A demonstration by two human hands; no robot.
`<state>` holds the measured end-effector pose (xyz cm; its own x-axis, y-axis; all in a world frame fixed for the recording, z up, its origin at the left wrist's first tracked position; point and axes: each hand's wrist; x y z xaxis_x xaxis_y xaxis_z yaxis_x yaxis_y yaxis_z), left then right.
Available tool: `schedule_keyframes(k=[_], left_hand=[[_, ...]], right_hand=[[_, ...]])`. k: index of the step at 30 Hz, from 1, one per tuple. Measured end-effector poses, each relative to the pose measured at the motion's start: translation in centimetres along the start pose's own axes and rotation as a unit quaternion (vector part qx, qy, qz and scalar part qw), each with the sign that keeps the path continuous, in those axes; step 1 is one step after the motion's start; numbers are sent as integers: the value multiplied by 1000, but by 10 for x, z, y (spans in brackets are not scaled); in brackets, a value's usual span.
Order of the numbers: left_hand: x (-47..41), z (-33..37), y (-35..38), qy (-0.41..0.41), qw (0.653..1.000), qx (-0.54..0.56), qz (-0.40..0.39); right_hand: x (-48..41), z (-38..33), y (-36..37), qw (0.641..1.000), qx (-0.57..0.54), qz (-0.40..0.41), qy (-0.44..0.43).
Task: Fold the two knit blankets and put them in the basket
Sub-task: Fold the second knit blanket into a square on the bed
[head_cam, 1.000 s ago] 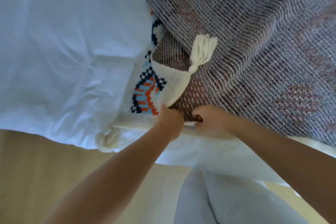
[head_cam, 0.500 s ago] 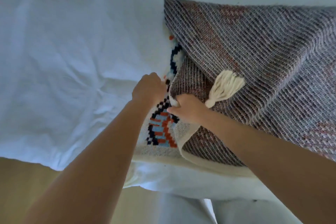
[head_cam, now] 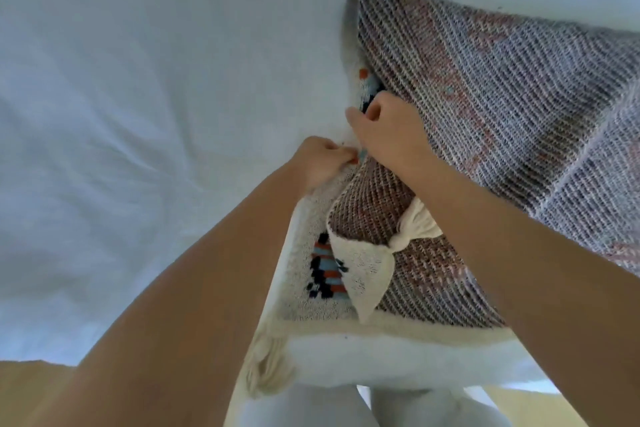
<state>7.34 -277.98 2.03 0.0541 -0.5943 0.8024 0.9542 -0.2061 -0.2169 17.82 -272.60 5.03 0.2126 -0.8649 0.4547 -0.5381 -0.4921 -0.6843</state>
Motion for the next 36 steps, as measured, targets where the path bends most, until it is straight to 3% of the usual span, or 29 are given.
schedule_keyframes(k=[2, 4, 6, 8, 10, 13, 16, 18, 22, 27, 30, 36], left_hand=[[1, -2, 2, 31, 999, 26, 29], [9, -11, 1, 94, 985, 35, 142], [21, -27, -2, 132, 964, 15, 232], [29, -46, -5, 132, 954, -41, 264], [24, -58, -5, 95, 954, -91, 270], [13, -54, -4, 47, 967, -58, 244], [9, -35, -10, 51, 983, 12, 177], [-3, -19, -21, 42, 985, 76, 150], [-33, 16, -38, 80, 986, 96, 113], [-54, 42, -44, 110, 967, 32, 227], [-54, 42, -39, 84, 968, 33, 235], [-30, 57, -39, 186, 949, 77, 243]], right_hand=[[-20, -7, 12, 985, 161, -47, 33], [-30, -12, 24, 969, 230, -67, 52], [-30, -17, 33, 988, 134, -65, 50], [-23, -17, 43, 998, 16, -49, 39], [-11, -15, 53, 997, -31, -71, 13], [2, -9, 57, 991, -41, -125, 3], [1, -4, 45, 996, -77, -45, 3], [-2, 4, 38, 999, -38, 4, 17], [-4, 7, 36, 997, 56, -13, 50], [-8, -3, 39, 971, 189, -84, 119], [5, -5, 44, 962, 208, -114, 139], [31, 5, 47, 987, 107, -114, -21]])
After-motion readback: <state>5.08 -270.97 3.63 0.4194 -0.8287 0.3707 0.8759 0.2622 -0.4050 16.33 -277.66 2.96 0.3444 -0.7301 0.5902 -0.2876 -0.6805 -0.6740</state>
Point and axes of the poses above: each hand's wrist, its own x-axis away from the middle knuckle, its own y-axis out of the palm, z = x × y, and after that the axes turned 1 degree about -x, right-handed
